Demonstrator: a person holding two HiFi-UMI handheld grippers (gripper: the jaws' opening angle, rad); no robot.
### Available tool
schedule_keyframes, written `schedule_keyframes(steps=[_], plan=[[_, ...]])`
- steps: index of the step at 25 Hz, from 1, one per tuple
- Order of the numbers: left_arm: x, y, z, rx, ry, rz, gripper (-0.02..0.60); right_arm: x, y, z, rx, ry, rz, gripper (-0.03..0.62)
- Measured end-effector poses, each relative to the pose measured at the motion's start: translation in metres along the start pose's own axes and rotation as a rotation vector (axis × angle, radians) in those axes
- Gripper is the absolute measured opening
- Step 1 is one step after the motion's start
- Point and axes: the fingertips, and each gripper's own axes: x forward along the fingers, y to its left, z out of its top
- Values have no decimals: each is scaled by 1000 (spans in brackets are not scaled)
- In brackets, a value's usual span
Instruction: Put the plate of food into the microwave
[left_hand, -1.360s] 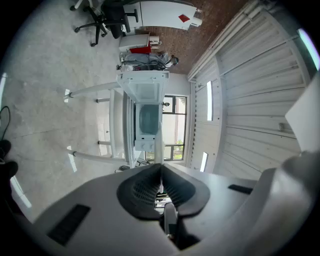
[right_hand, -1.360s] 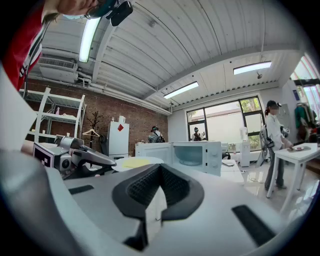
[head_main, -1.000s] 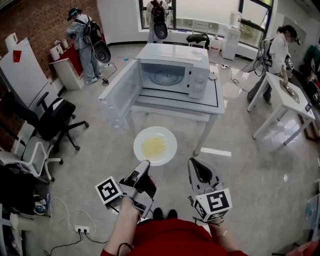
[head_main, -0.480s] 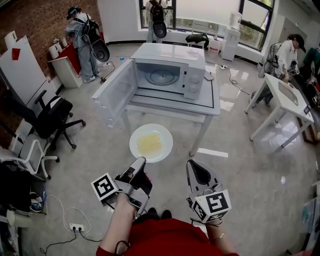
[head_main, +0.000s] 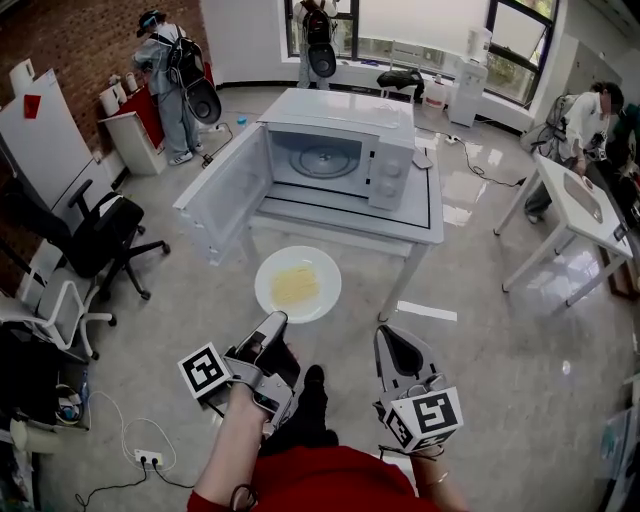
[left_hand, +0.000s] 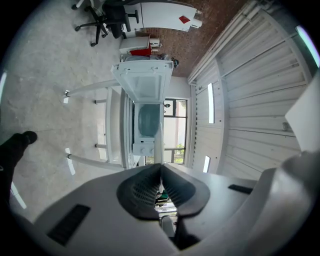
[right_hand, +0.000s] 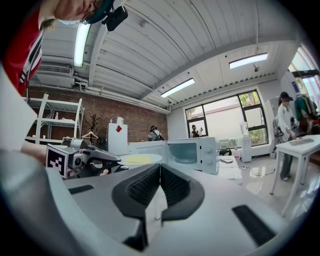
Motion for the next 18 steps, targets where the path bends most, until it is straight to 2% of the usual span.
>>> schedule_keyframes(steps=[10,18], plan=[[88,10,58,-1,21,-11,18,109,-35,20,-13,-21,23,15],[163,0,106,-10,59,-25,18,192,-62,45,-34,-19,11,15]])
